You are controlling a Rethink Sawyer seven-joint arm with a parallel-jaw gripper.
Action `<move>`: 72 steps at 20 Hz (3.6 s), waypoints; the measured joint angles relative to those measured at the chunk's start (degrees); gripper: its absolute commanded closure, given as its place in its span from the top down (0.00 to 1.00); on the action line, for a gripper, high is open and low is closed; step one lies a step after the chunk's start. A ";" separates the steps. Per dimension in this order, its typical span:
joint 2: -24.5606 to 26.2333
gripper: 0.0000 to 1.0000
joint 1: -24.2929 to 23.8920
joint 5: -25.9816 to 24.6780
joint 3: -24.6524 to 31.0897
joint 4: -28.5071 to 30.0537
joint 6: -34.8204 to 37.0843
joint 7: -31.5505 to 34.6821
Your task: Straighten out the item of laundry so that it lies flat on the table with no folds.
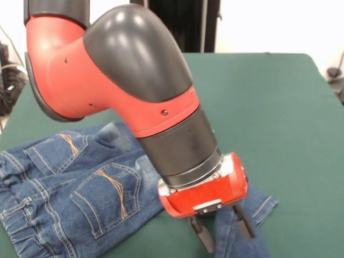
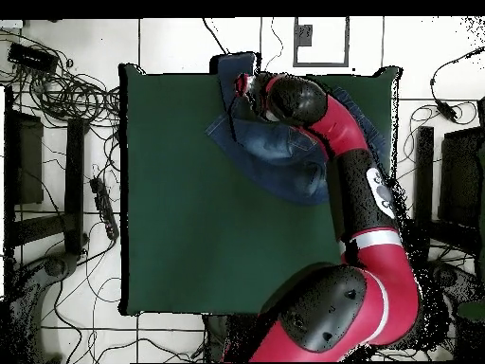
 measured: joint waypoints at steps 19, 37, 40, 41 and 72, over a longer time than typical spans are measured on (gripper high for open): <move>-1.23 1.00 -0.01 -3.60 3.06 3.65 1.36 0.00; -12.33 1.00 7.65 -24.36 -8.95 -0.14 14.22 0.00; -14.08 1.00 6.58 -23.55 -8.61 0.29 14.22 0.00; -14.48 1.00 6.24 -23.07 -8.40 0.41 14.23 0.00; -23.92 1.00 1.62 -13.46 -0.49 5.59 2.87 0.00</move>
